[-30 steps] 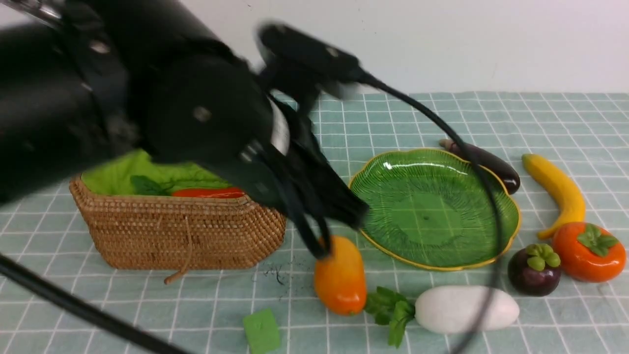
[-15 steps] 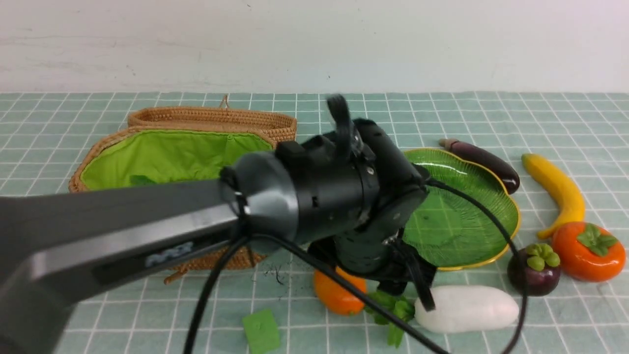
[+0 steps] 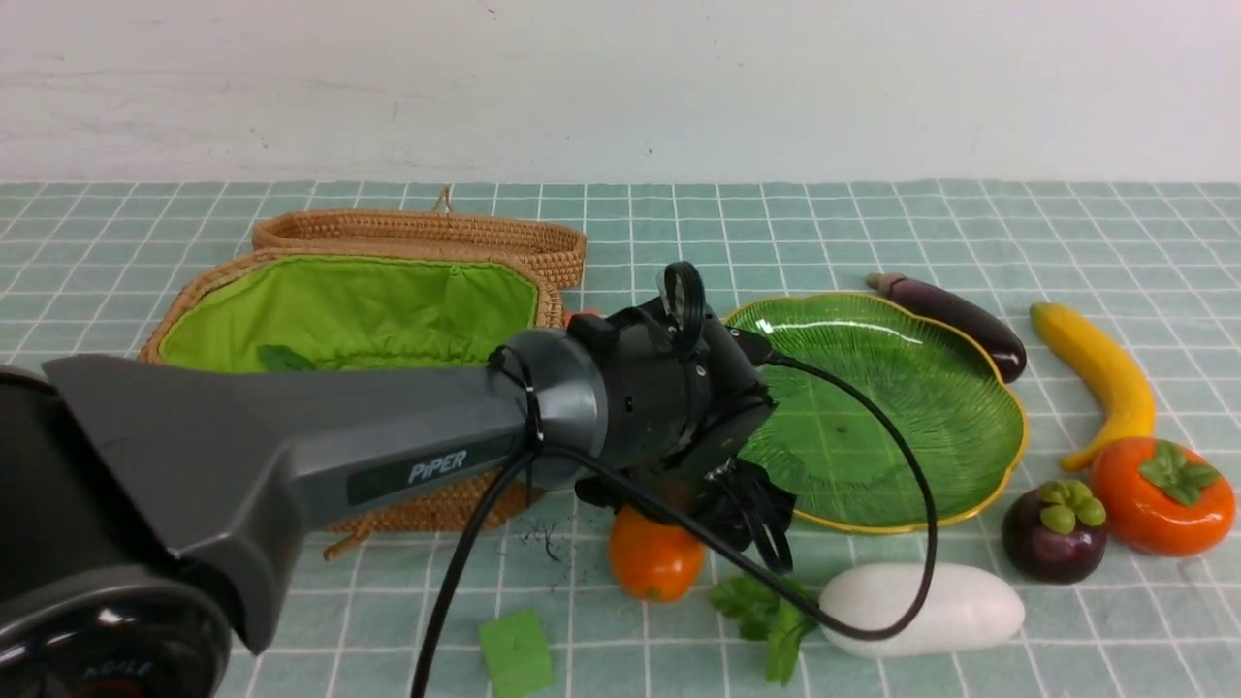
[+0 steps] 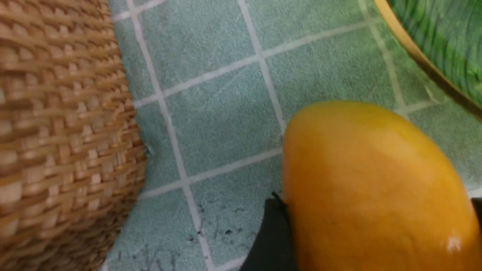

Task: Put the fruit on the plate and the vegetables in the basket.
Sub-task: Grab the mango with your left arm and place it on the right plate

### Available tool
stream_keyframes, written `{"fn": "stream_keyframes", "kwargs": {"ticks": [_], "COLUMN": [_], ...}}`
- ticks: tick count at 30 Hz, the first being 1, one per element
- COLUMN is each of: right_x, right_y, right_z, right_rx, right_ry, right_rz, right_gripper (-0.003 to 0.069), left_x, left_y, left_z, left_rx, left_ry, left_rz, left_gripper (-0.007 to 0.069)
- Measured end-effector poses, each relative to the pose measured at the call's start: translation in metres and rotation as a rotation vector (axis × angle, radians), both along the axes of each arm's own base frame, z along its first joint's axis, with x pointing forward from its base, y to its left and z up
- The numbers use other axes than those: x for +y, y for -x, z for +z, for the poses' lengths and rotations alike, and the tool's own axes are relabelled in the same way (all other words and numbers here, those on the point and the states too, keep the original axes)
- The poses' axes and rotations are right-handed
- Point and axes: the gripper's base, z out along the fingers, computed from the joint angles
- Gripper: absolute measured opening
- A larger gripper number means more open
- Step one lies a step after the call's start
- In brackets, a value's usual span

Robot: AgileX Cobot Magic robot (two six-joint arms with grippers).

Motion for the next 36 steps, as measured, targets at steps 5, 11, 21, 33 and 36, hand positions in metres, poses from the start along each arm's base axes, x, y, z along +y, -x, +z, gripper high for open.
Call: {"fn": "stream_keyframes", "kwargs": {"ticks": [5, 11, 21, 33, 36], "right_x": [0.000, 0.000, -0.003, -0.025, -0.027], "right_y": [0.000, 0.000, -0.007, -0.029, -0.030], "right_z": [0.000, 0.000, 0.004, 0.019, 0.018], "right_rx": [-0.001, -0.001, -0.074, -0.208, -0.198], "right_ry": [0.000, 0.000, -0.007, -0.100, -0.099], "right_rz": [0.000, 0.000, -0.062, -0.427, -0.460], "right_gripper": [0.0166, 0.0171, 0.0178, 0.0188, 0.0190], "left_x": [0.001, 0.006, 0.006, -0.040, -0.052], "left_y": [0.001, 0.009, 0.042, 0.006, -0.013], "left_z": [-0.001, 0.009, 0.099, 0.122, 0.104], "left_rx": [0.013, 0.078, -0.073, -0.417, -0.437], "left_ry": [-0.005, -0.010, 0.082, 0.215, 0.208], "left_rz": [0.009, 0.062, -0.097, -0.504, -0.527], "left_gripper": [0.0552, 0.0552, 0.0552, 0.0552, 0.0552]}}
